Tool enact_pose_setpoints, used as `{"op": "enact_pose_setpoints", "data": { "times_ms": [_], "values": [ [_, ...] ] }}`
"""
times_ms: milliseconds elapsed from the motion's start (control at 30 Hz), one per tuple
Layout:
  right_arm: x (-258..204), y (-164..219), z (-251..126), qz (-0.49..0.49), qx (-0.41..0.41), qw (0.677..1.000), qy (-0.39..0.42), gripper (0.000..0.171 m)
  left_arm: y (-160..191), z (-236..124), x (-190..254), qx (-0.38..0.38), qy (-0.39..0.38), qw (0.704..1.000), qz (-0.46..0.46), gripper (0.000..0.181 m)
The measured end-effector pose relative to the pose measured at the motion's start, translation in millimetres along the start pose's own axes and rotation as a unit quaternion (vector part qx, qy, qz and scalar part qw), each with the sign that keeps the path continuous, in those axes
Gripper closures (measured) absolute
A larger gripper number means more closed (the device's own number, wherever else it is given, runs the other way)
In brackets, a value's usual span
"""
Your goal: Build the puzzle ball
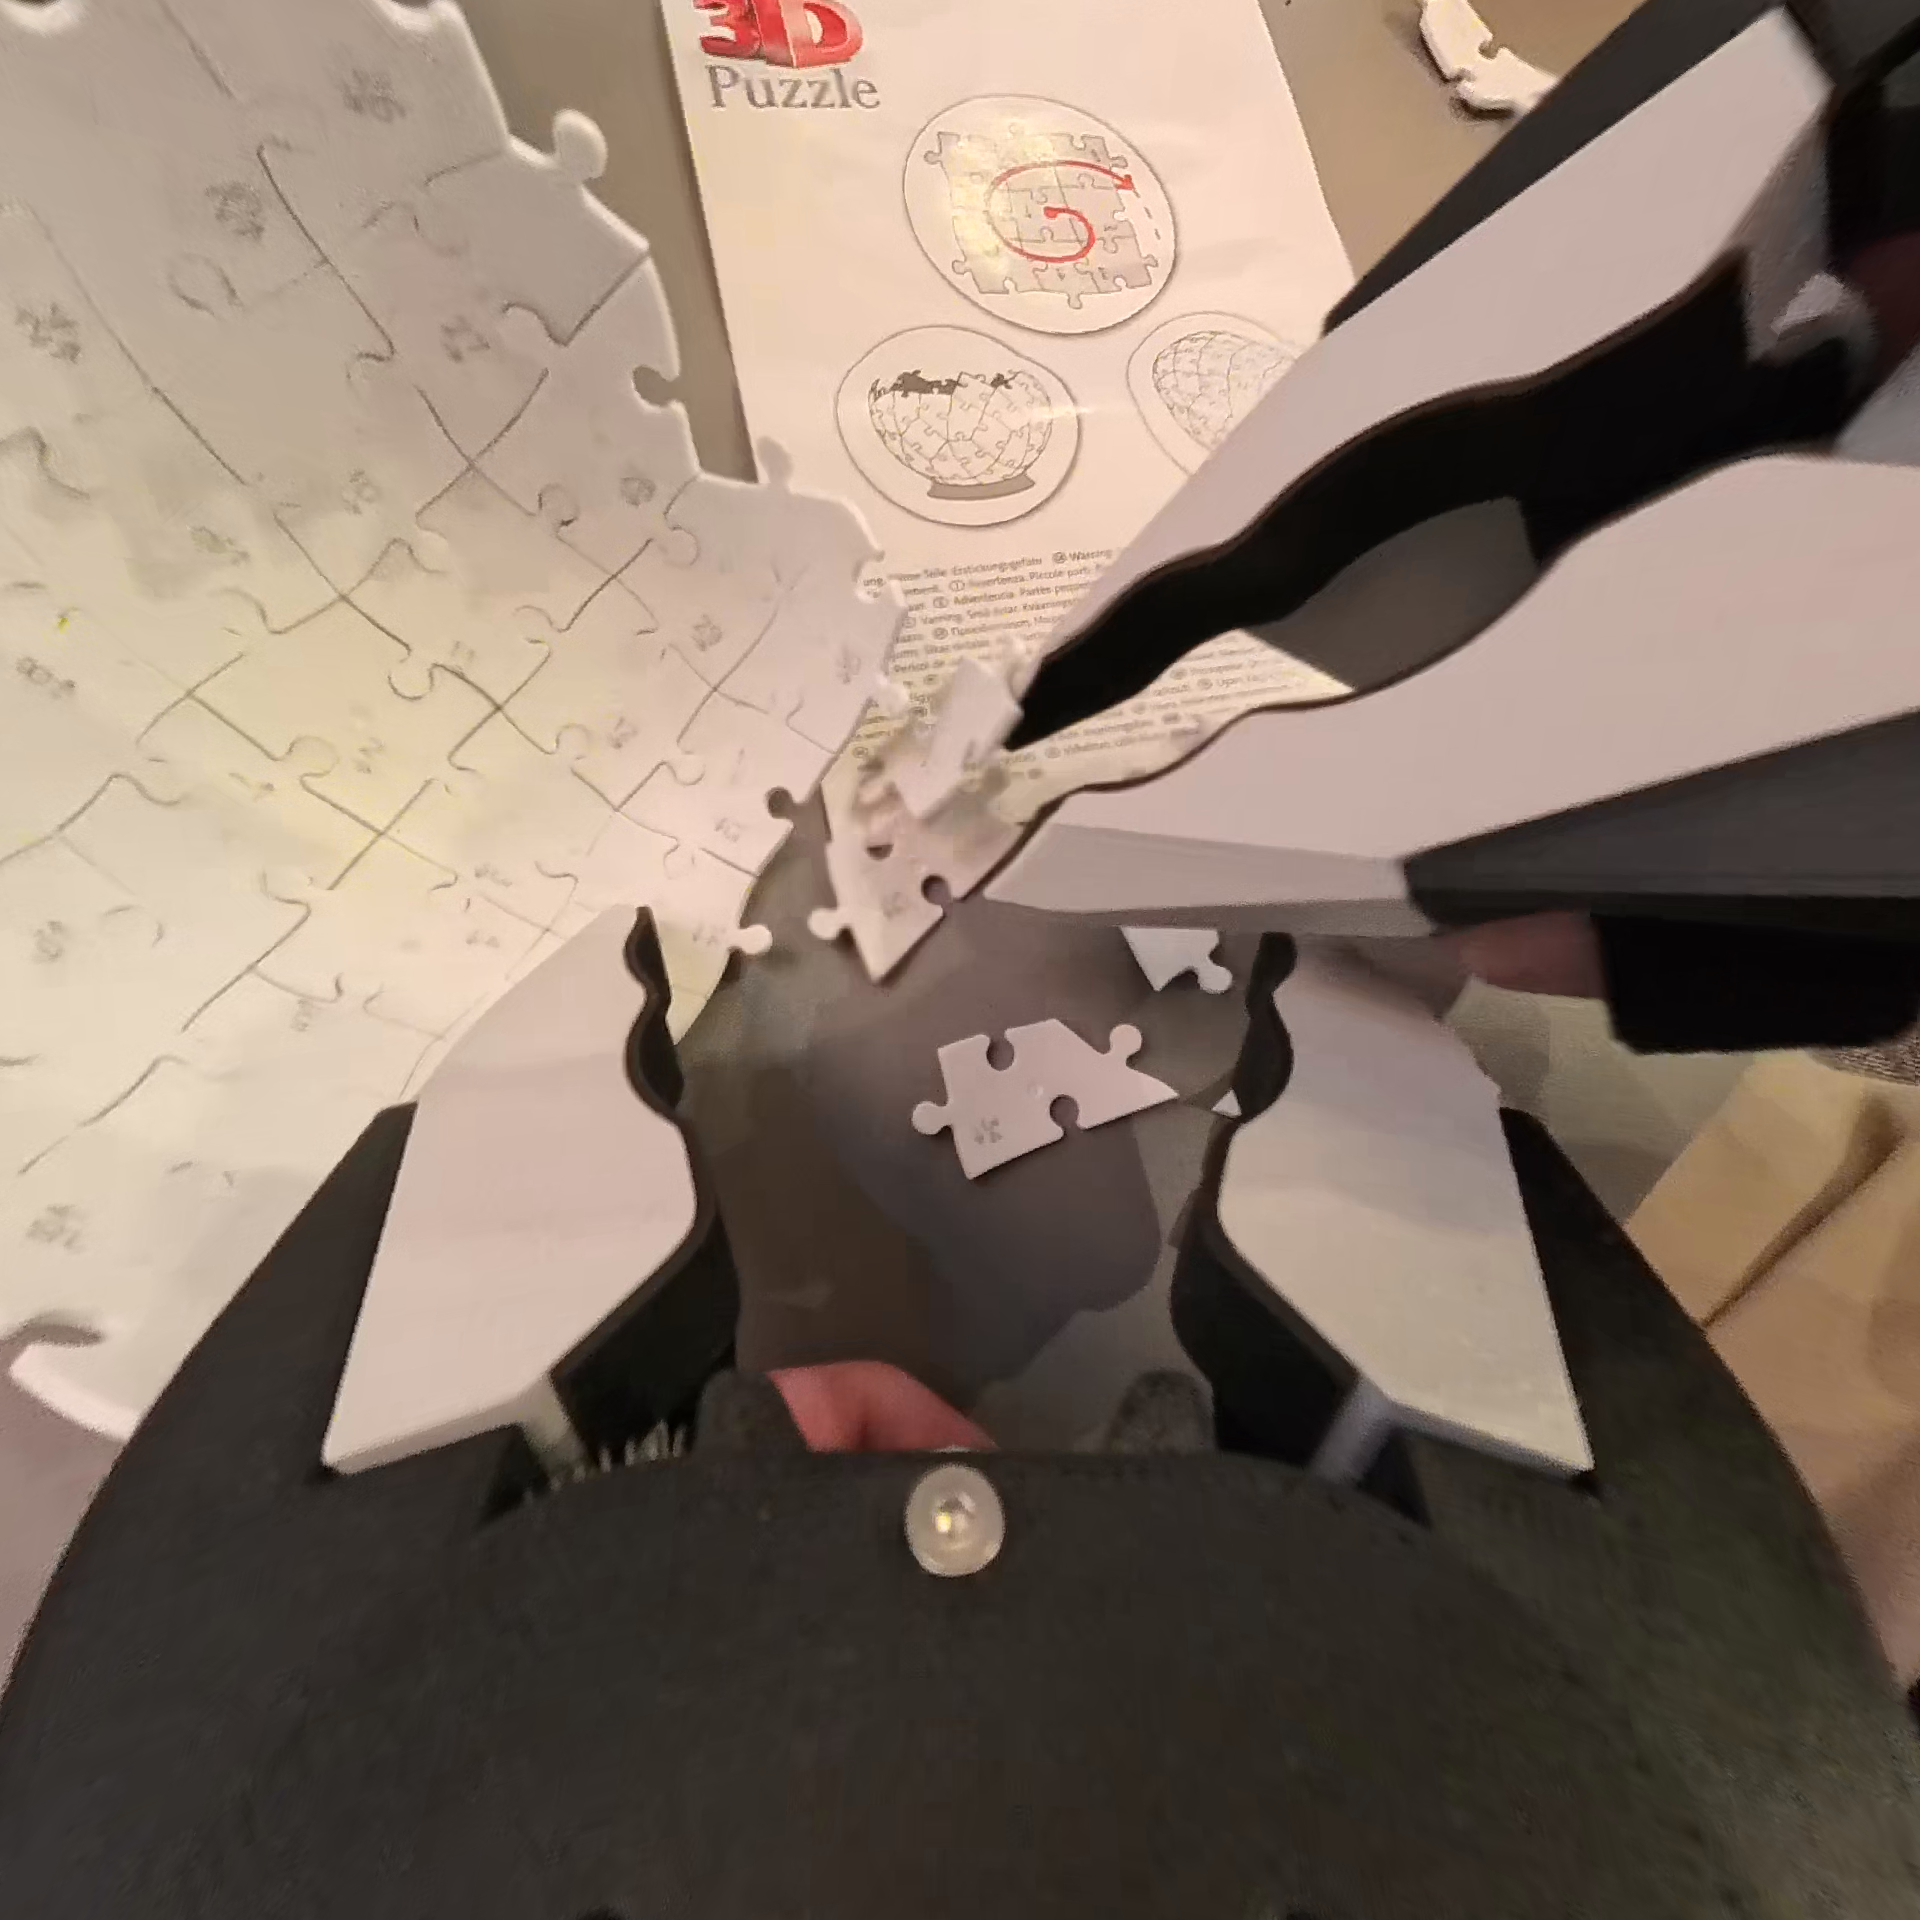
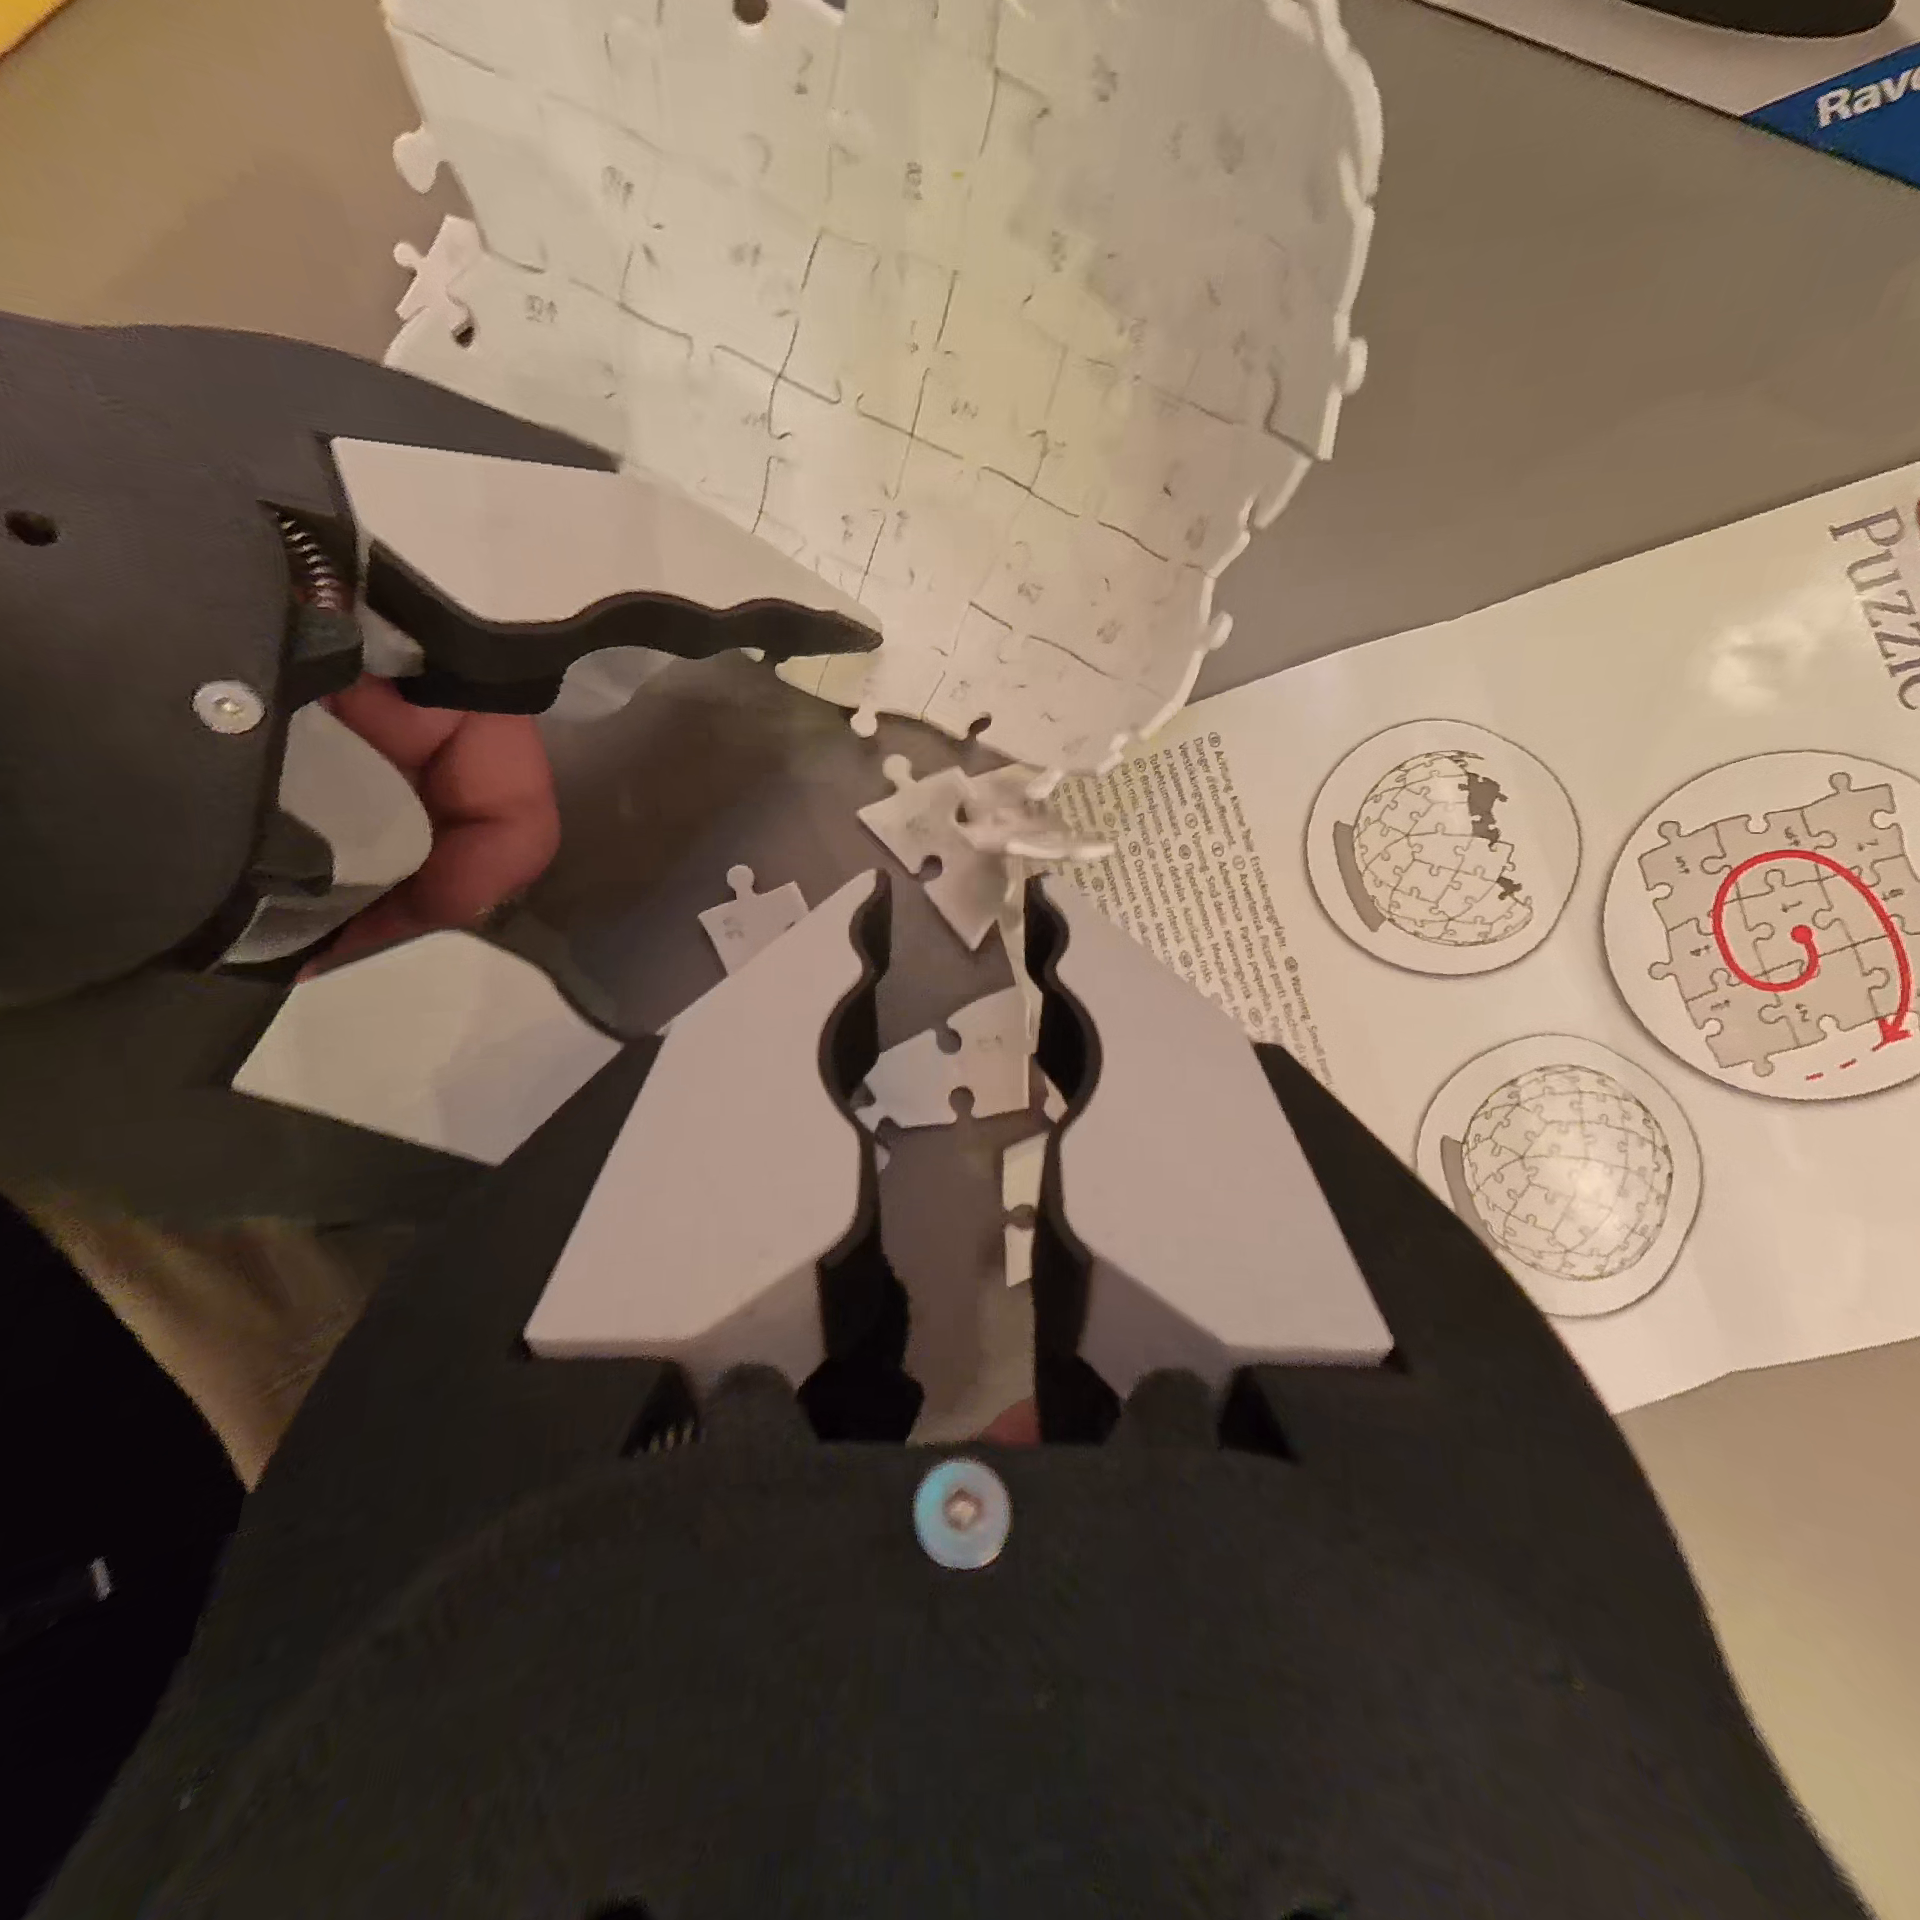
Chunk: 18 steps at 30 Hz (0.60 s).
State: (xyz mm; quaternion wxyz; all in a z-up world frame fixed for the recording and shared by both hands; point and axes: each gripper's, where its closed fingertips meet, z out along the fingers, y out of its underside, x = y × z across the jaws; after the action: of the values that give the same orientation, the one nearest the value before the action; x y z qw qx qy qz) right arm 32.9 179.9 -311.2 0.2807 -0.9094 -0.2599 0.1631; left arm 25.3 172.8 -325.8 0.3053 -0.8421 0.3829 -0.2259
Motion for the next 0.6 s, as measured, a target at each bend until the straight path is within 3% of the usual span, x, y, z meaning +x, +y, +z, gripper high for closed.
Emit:
{"op": "enact_pose_setpoints", "data": {
  "times_ms": [333, 600],
  "values": [
    [-4.8, -2.1, -27.9, -0.09, -0.017, 0.996, -0.016, 0.154, 1.6, -2.3, 2.8, -0.001, 0.013, 1.0, 0.001, 0.075],
    [-7.2, 1.5, 6.6, -0.21, -0.039, 0.977, -0.017, 0.156, 0.2, -5.6, 5.4, 0.012, 0.036, 0.999, -0.019, 0.074]
  ]
}}
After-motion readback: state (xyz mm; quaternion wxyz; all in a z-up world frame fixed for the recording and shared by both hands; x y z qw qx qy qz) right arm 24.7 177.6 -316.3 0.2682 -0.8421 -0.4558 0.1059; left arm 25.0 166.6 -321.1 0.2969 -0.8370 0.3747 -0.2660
